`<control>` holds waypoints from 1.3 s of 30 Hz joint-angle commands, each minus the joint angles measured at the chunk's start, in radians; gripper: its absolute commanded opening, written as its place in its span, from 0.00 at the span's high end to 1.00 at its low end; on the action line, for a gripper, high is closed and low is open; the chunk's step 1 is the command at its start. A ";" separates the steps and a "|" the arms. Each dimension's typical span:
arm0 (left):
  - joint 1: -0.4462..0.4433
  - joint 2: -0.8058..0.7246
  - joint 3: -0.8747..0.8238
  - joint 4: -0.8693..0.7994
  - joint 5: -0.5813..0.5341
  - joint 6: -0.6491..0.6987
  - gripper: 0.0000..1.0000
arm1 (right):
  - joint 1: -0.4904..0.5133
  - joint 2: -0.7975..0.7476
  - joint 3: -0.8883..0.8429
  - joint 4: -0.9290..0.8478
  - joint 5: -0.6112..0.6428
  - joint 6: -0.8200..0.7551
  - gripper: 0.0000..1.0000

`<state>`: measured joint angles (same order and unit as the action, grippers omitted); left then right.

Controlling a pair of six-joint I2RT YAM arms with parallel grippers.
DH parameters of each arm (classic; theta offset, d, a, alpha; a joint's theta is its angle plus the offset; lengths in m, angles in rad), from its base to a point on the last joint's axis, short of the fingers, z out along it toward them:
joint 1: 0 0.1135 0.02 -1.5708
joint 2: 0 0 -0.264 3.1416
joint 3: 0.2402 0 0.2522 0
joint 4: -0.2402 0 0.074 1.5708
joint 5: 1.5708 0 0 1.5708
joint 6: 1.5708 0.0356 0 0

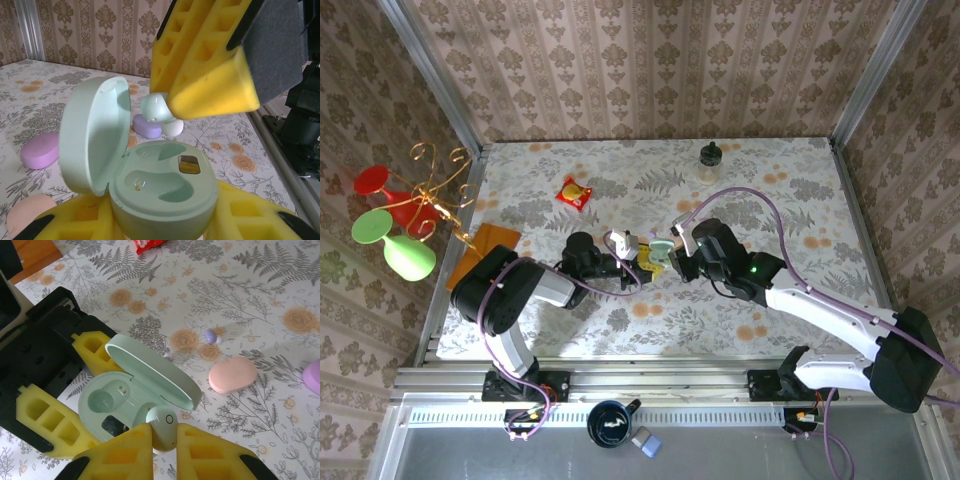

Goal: Insert the wireless bluetooth earbuds into the charging case

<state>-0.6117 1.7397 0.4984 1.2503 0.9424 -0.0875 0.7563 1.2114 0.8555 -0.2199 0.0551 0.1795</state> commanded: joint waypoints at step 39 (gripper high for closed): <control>0.046 -0.161 -0.078 0.035 -0.123 0.102 0.65 | -0.198 -0.130 -0.128 0.181 -0.103 0.284 0.47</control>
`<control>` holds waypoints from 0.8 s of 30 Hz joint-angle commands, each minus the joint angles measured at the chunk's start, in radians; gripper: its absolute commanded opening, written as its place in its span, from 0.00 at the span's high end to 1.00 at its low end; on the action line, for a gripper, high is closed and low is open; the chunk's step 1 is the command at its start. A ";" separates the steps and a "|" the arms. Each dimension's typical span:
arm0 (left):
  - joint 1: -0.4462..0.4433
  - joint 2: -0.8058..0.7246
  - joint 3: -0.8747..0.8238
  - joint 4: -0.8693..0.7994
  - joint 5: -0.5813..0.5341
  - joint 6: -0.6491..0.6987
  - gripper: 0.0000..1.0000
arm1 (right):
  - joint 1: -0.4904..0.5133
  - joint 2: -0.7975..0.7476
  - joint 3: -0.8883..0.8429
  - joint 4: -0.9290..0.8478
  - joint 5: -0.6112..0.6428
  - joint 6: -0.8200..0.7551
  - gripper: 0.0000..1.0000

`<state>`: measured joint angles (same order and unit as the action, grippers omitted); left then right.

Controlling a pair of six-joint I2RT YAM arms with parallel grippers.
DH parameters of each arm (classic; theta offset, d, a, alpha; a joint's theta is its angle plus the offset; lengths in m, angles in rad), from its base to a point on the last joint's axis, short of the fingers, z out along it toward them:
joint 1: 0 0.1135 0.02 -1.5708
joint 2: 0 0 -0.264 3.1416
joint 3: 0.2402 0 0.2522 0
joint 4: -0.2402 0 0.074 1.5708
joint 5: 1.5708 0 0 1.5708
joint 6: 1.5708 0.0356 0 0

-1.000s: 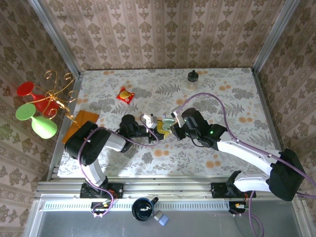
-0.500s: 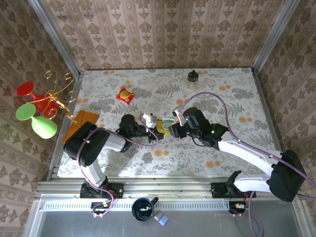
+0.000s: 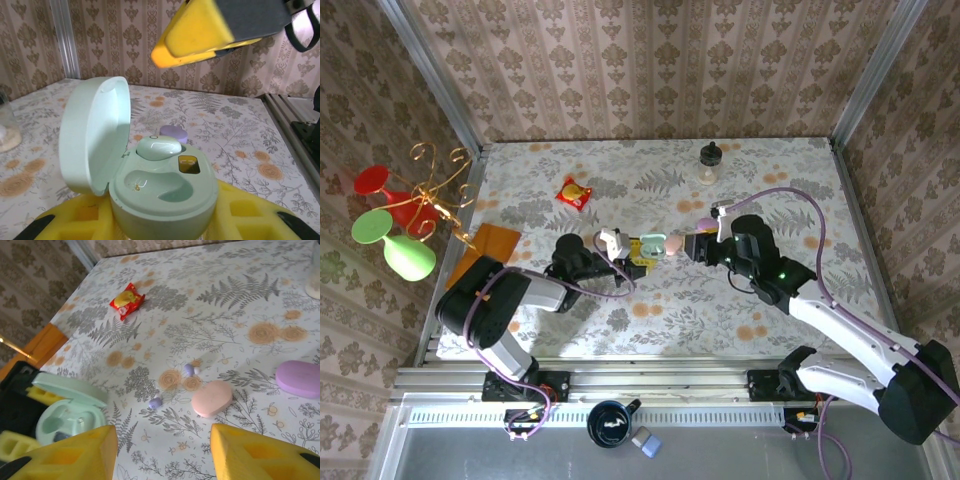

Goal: Insert the wireless bluetooth earbuds into the charging case

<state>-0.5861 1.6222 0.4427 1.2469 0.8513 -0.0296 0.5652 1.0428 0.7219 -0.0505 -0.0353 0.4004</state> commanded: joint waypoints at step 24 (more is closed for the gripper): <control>0.412 -0.434 -0.123 -0.113 -0.338 -0.068 0.66 | 0.239 0.823 0.477 -0.012 -0.195 0.071 0.46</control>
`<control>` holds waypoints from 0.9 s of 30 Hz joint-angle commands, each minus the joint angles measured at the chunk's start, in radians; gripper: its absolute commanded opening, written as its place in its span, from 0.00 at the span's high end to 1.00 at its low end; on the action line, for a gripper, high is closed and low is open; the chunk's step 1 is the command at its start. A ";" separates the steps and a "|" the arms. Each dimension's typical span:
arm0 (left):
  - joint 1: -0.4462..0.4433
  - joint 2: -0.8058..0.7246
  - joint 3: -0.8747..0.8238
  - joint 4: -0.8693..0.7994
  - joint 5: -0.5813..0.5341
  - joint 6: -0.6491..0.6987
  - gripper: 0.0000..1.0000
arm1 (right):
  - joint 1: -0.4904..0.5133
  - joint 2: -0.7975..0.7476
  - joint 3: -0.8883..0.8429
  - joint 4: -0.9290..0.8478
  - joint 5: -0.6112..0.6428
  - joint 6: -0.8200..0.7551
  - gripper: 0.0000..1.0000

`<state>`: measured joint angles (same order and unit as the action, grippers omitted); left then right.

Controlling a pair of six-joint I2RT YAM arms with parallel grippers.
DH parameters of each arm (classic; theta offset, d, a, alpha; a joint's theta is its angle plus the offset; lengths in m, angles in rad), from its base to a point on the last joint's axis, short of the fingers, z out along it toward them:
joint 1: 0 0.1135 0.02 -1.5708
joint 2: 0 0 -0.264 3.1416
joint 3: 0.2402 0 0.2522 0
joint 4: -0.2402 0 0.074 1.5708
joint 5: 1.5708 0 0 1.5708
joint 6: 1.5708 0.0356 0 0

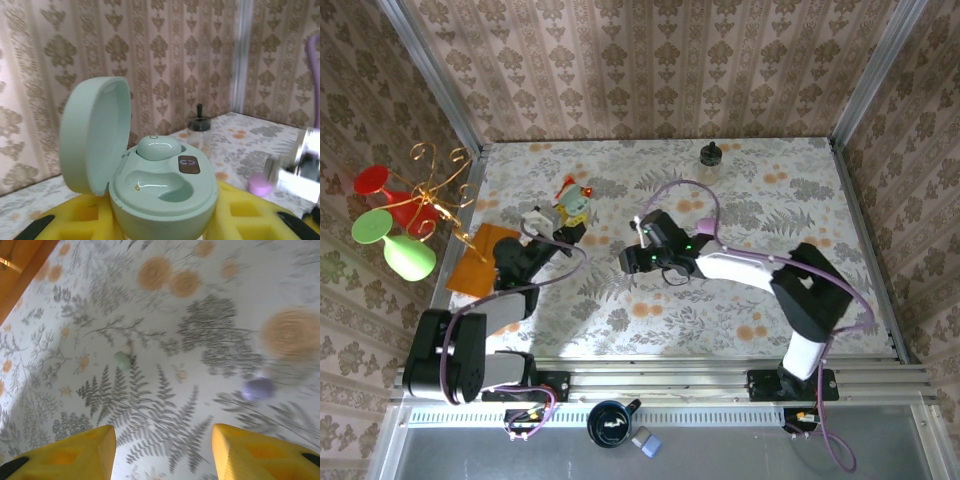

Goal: Insert the wireless bluetooth earbuds into the charging case

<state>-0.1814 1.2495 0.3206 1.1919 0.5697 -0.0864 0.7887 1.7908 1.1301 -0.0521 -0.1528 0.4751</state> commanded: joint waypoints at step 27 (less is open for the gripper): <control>0.014 -0.198 0.011 -0.191 -0.111 0.015 0.65 | 0.040 0.496 0.489 -0.213 -0.270 -0.100 0.63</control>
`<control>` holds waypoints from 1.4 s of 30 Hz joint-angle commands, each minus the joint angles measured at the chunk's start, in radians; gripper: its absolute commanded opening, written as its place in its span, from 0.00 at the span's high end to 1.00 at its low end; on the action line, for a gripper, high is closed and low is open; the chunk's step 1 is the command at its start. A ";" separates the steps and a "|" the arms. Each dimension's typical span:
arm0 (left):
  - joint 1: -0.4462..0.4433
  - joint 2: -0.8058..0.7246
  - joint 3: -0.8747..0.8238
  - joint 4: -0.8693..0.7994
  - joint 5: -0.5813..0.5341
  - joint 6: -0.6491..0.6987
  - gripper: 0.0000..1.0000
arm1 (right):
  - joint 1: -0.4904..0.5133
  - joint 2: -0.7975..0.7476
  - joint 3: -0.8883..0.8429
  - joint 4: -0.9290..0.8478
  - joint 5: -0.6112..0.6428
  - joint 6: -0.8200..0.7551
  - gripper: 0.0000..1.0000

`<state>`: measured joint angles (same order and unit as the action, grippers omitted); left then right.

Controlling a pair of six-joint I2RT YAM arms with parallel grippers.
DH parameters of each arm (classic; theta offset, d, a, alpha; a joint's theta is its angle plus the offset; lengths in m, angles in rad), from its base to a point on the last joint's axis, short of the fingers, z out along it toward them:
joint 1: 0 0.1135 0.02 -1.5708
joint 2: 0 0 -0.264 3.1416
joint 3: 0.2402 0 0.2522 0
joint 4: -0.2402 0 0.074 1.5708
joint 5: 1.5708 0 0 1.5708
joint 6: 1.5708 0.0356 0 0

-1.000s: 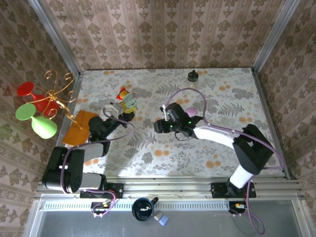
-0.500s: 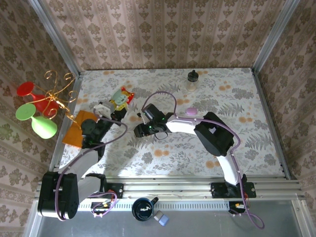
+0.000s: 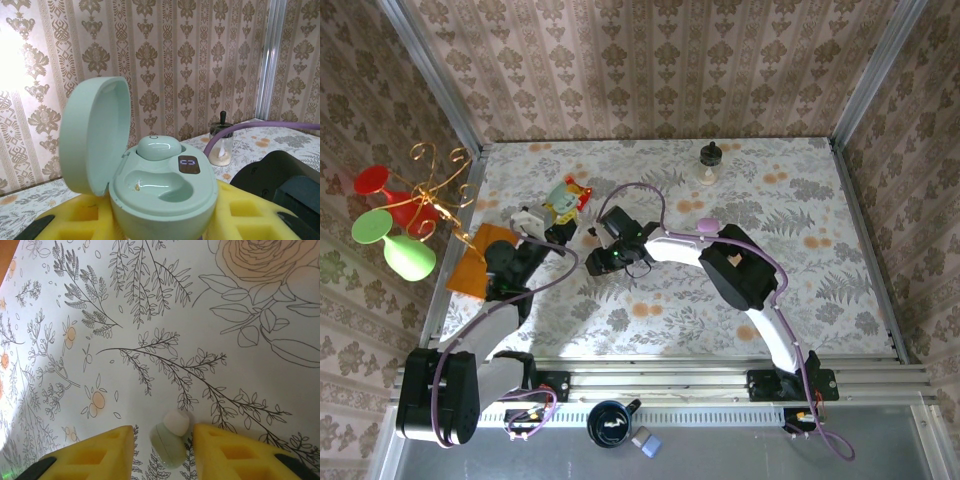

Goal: Insert the wireless bluetooth earbuds into the charging case

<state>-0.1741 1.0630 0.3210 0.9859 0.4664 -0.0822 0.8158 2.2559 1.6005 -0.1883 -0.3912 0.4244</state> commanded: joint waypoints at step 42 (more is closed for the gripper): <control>-0.214 0.065 -0.028 -0.054 -0.040 0.179 0.65 | -0.262 -0.731 -0.928 0.055 0.230 0.146 0.84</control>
<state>-0.3832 1.1286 0.3031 0.9466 0.4423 0.0547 0.5526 1.5463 0.7006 -0.1230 -0.1833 0.5335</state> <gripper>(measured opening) 0.352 0.161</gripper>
